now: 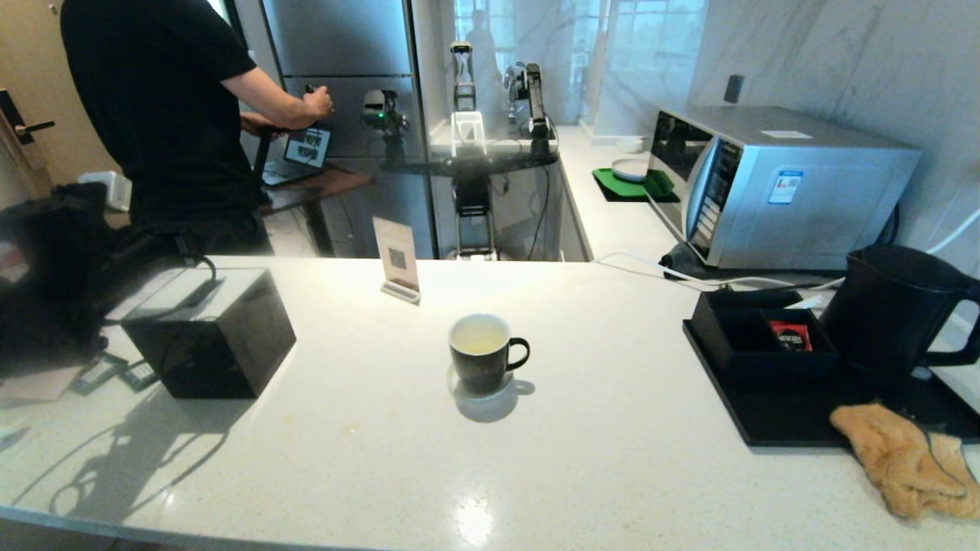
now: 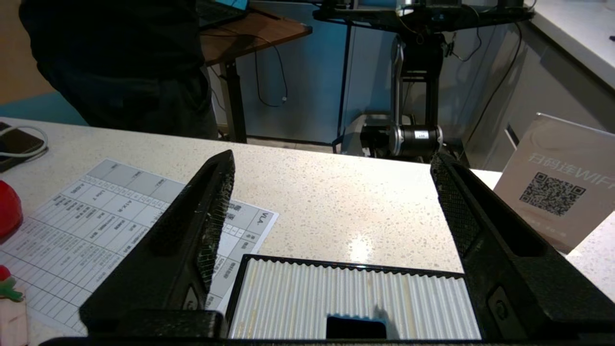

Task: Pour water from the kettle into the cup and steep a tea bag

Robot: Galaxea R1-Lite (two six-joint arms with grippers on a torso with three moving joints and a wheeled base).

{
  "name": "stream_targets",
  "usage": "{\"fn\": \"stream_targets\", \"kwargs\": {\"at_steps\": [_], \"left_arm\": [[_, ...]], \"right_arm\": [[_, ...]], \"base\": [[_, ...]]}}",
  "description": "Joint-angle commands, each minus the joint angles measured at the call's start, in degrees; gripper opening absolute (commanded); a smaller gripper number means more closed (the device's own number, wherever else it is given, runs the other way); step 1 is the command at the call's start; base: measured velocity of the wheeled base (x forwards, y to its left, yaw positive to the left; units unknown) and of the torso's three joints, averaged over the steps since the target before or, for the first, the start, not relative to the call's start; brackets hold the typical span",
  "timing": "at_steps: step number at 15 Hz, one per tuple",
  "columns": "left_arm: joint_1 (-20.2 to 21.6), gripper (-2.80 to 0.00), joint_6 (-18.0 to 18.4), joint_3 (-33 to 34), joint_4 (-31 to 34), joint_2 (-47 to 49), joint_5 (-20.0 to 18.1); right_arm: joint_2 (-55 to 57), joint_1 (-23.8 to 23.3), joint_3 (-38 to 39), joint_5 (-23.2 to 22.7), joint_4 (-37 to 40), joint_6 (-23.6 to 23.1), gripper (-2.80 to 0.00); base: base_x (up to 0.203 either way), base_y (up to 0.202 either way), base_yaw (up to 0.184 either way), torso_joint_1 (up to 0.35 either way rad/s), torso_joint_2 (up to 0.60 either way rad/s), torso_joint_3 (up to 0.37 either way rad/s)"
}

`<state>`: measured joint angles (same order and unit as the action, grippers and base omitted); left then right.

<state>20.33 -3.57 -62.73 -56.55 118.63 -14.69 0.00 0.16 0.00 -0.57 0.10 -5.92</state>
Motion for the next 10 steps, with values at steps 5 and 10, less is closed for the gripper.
{"fn": "stream_targets", "kwargs": {"at_steps": [5,10], "left_arm": [[-0.4,0.0,0.1,1.8,-0.7,-4.5,-0.1],[-2.6,0.0,0.0,8.5,-0.7,-10.9,0.0]], "right_arm": [[0.1,0.0,0.0,0.0,0.0,-0.1,-2.8],[0.1,0.0,0.0,0.0,0.0,-0.1,-2.8]], "base": [[0.0,0.0,0.0,0.0,0.0,0.0],[0.0,0.0,0.0,0.0,0.0,0.0]]}}
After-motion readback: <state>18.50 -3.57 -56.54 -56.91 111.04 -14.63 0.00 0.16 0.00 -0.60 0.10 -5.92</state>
